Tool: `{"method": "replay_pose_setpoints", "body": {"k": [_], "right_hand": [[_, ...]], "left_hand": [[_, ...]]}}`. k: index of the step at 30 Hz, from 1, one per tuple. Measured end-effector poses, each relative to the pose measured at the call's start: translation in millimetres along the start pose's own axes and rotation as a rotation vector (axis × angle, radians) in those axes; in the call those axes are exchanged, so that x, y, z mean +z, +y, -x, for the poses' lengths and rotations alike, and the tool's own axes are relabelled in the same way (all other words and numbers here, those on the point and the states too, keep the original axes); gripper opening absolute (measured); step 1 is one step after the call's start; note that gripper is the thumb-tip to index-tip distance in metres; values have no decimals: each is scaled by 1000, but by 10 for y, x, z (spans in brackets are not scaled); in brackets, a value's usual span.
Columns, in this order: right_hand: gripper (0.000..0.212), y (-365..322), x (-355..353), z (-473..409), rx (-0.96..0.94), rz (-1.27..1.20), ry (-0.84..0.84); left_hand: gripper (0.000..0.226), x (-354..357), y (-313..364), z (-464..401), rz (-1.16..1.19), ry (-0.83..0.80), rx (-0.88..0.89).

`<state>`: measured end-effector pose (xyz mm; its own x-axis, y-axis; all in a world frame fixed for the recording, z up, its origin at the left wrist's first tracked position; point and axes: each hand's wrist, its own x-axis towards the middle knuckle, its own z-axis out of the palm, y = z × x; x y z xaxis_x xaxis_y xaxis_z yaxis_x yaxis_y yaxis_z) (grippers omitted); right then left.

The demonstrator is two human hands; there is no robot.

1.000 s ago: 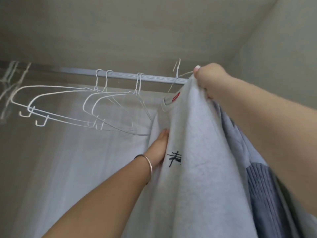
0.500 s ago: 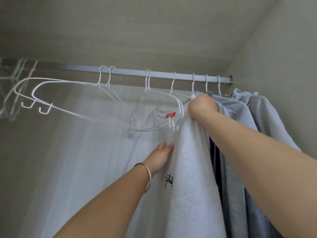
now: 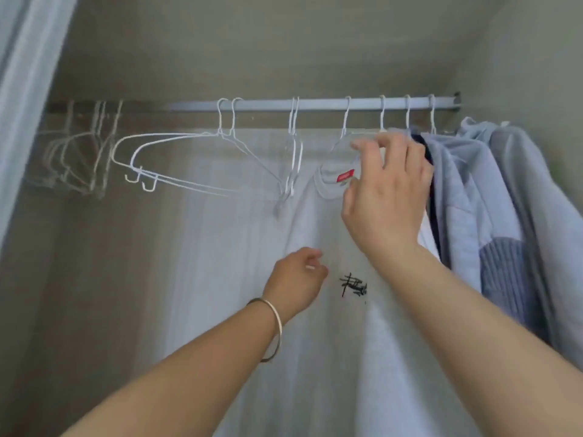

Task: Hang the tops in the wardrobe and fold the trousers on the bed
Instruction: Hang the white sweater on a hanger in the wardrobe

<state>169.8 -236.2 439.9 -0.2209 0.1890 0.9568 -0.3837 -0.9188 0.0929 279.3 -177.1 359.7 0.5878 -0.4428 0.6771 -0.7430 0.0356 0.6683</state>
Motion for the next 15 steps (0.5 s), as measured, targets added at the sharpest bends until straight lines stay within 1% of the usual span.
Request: {"method": "replay_pose_setpoints", "body": {"k": [1, 2, 3, 4, 5, 7, 9, 10, 11, 13, 15], "right_hand": [[36, -203, -124, 233, 57, -227, 11], [30, -409, -249, 489, 148, -468, -35], [27, -618, -355, 749, 253, -683, -106], [26, -842, -445, 1000, 355, -836, -162], [25, -1076, -512, 1253, 431, -916, -205], [27, -1550, -637, 1715, 552, -991, -278], [28, -2061, -839, 2084, 678, -1132, -397], [29, -2320, -1005, 2245, 715, -1227, -478], [29, -2557, -1208, 2400, 713, -1326, -558], [27, -2939, -1695, 2677, 609, -1516, -698], [26, -3254, -2247, 2846, 507, -1728, -840]], "left_hand": [[26, -148, -25, 194, -100, 82, 81], [23, -305, -49, 420, -230, 131, 153], [23, -470, -56, 688, -361, 153, 192], [23, -635, -61, 966, -492, 161, 204], [23, -792, -94, 1243, -634, 162, 192], [28, -1074, -183, 1791, -924, 152, 143], [33, -1347, -306, 2355, -1117, 112, 16], [31, -1501, -368, 2649, -1176, 107, -99], [29, -1655, -394, 2961, -1219, 134, -228], [25, -1928, -322, 3647, -1271, 277, -460], [23, -2080, -97, 4456, -1328, 477, -664]]}}
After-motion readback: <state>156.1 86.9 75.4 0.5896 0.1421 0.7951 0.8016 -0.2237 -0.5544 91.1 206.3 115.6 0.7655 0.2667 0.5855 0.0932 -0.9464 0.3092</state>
